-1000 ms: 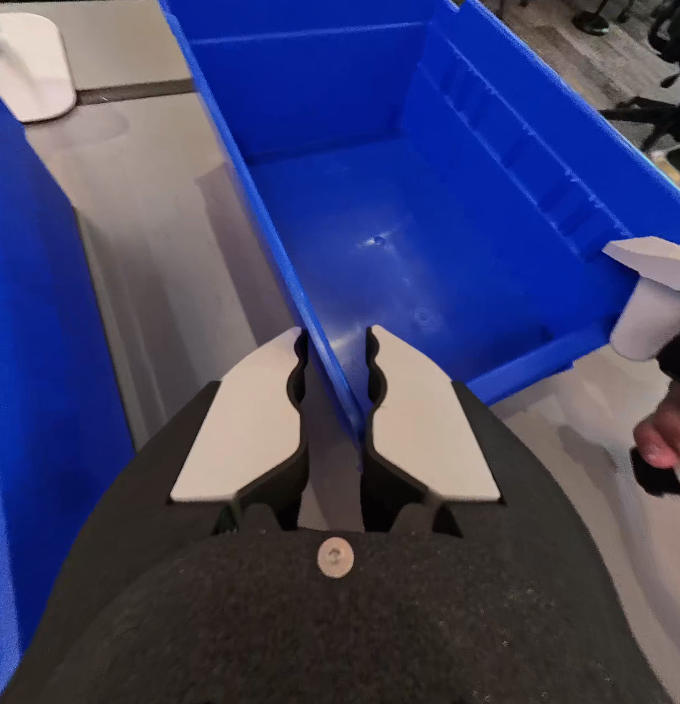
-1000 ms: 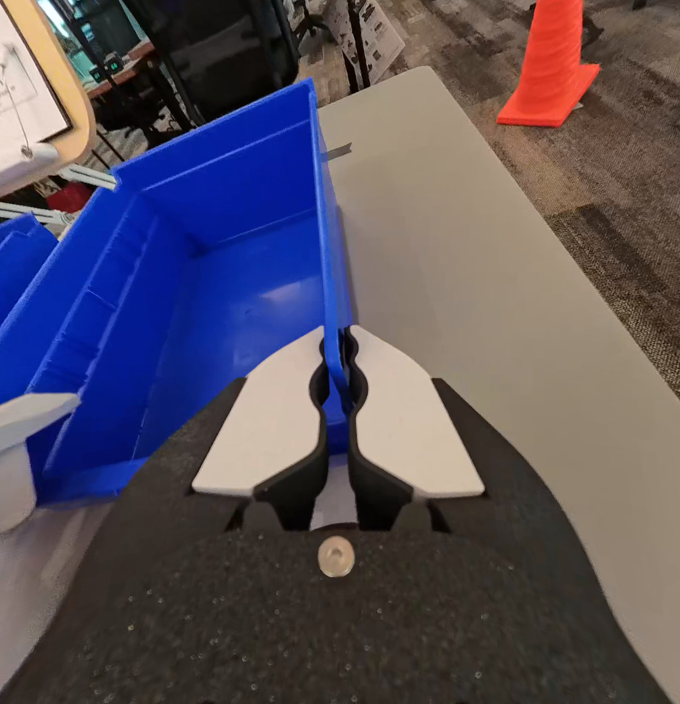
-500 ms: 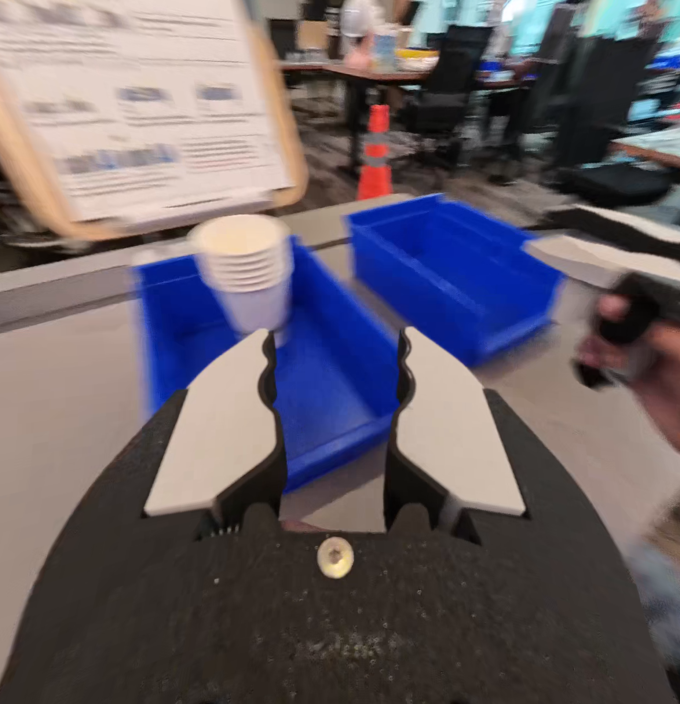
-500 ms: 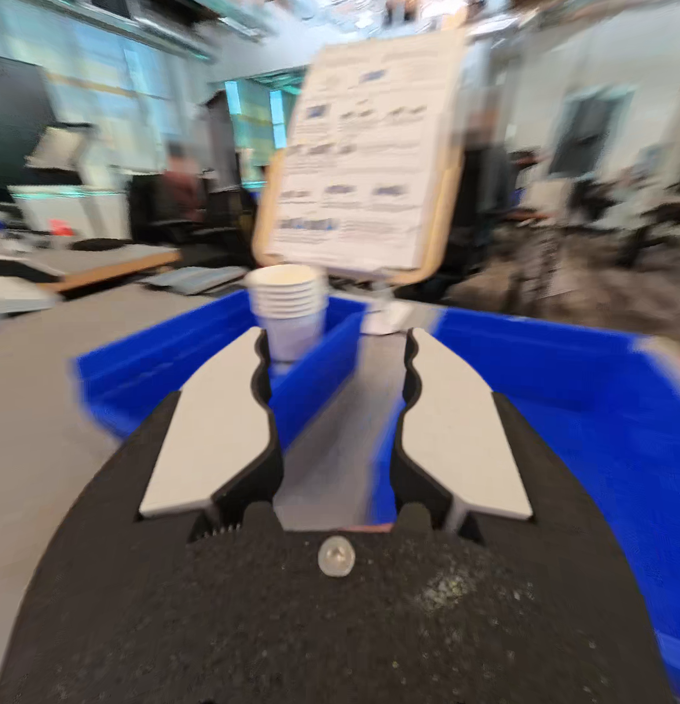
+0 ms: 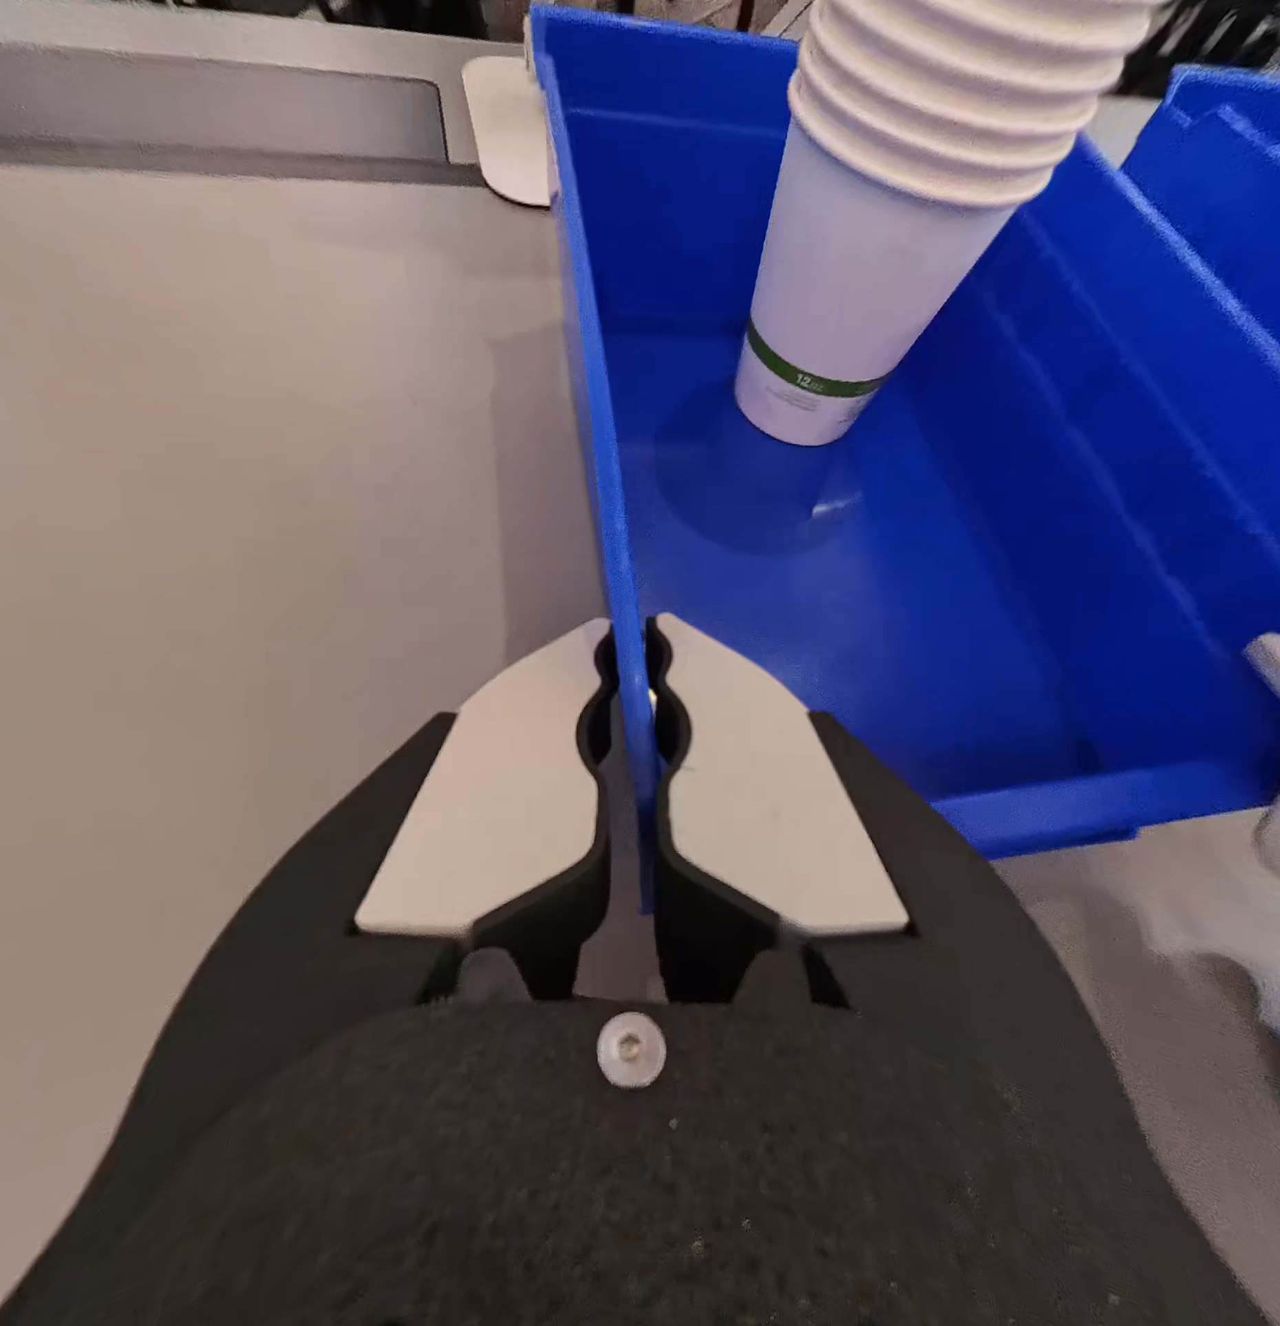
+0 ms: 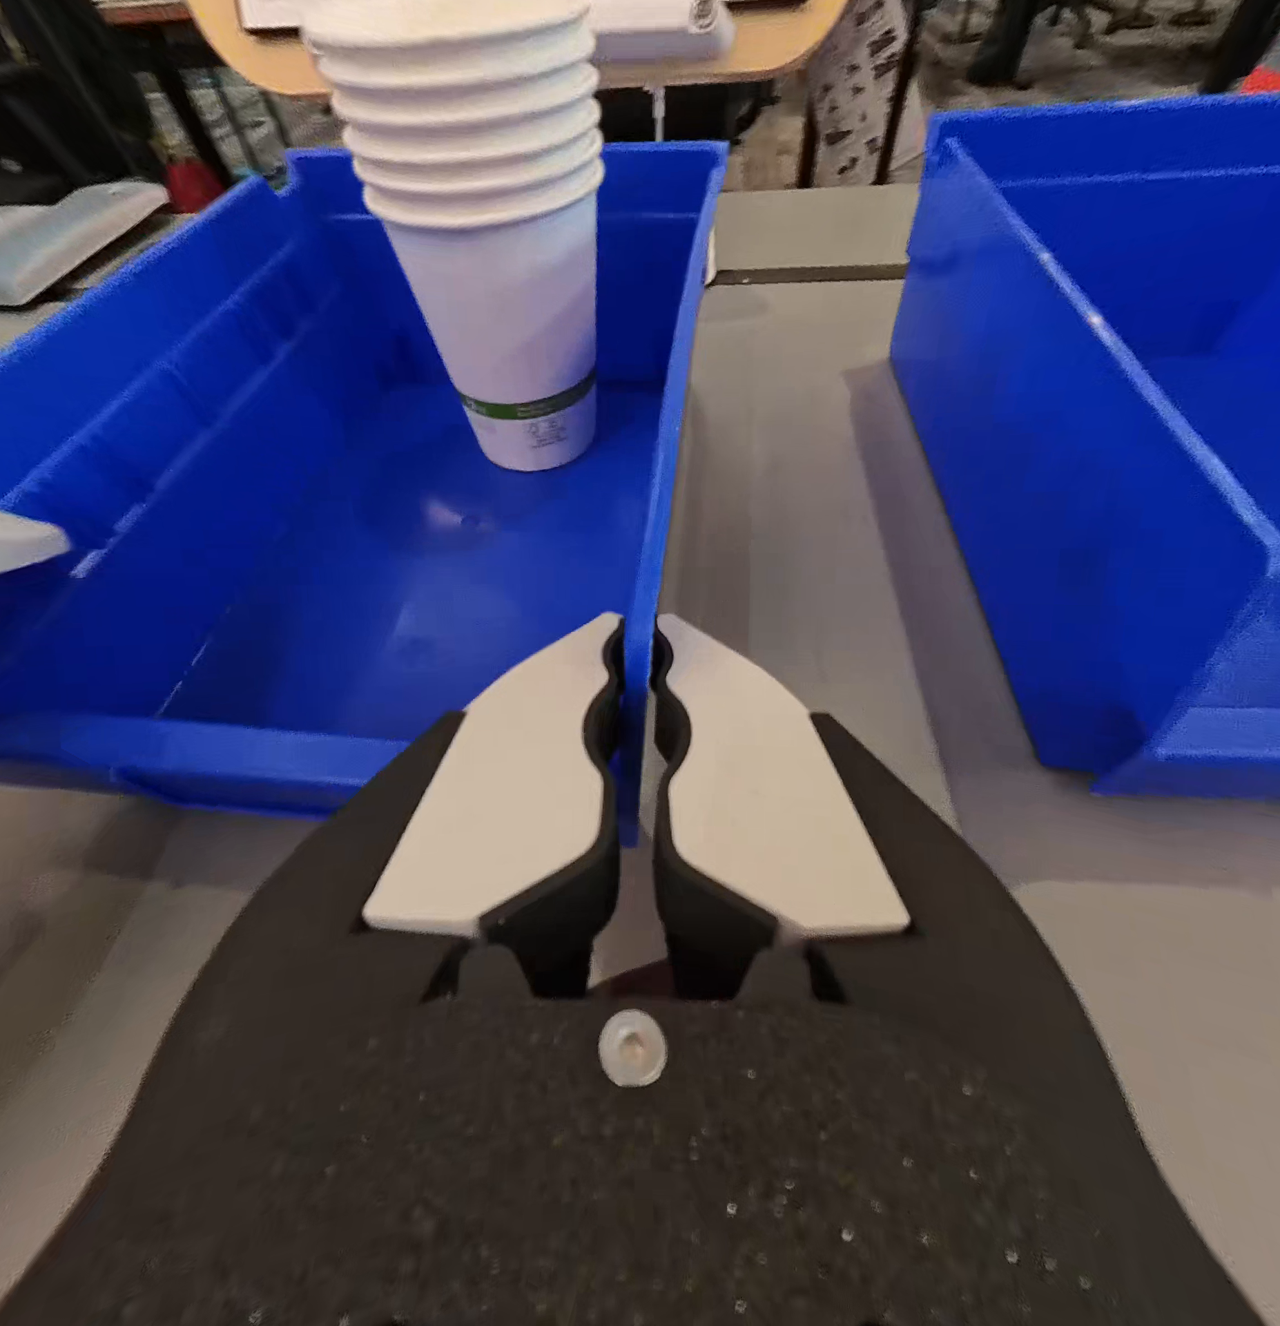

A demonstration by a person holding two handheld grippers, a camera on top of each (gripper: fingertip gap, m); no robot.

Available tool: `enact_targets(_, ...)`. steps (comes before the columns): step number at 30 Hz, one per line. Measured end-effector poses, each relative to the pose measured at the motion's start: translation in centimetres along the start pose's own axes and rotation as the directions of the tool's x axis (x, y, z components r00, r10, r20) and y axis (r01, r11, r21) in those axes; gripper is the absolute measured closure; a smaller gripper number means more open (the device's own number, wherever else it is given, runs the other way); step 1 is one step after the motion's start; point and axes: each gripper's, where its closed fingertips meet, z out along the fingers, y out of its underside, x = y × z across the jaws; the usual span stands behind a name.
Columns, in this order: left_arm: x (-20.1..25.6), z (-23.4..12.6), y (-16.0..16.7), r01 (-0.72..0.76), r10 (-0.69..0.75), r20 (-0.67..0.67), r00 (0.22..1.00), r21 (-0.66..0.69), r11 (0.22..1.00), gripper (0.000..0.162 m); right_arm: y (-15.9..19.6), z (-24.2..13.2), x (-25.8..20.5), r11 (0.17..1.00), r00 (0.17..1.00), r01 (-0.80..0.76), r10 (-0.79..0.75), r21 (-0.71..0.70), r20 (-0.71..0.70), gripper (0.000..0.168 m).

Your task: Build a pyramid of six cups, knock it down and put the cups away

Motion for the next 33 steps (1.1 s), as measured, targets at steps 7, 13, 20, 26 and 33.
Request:
enact_targets(7,-7.0,-2.7,-2.8,-0.004,-0.01,0.128,0.992,0.11,0.994,0.158,-2.4,0.6,-7.8,0.994,0.999,0.037,-0.036,0.105,-0.009,0.165)
enact_targets(13,-18.1,-7.3,-4.3,0.043,-0.075,0.203,0.976,0.155,0.987,0.158,-5.0,2.0,-19.5,0.988,0.991,0.077,-0.09,0.132,0.097,0.165)
enact_targets(20,-26.4,-9.1,-3.0,0.058,-0.089,0.222,0.971,0.143,0.988,0.158,-3.0,3.4,-27.5,0.991,0.983,0.102,-0.114,0.088,0.143,0.165)
enact_targets(26,-27.2,-7.2,-1.2,0.078,-0.089,0.21,0.974,0.062,0.995,0.158,-0.8,4.9,-27.4,0.996,0.985,0.094,-0.093,-0.001,0.147,0.165)
enact_targets(33,-27.2,-6.0,-0.5,0.098,-0.107,0.224,0.969,0.052,0.994,0.157,-0.5,5.5,-27.0,0.992,0.979,0.121,-0.115,-0.023,0.168,0.164)
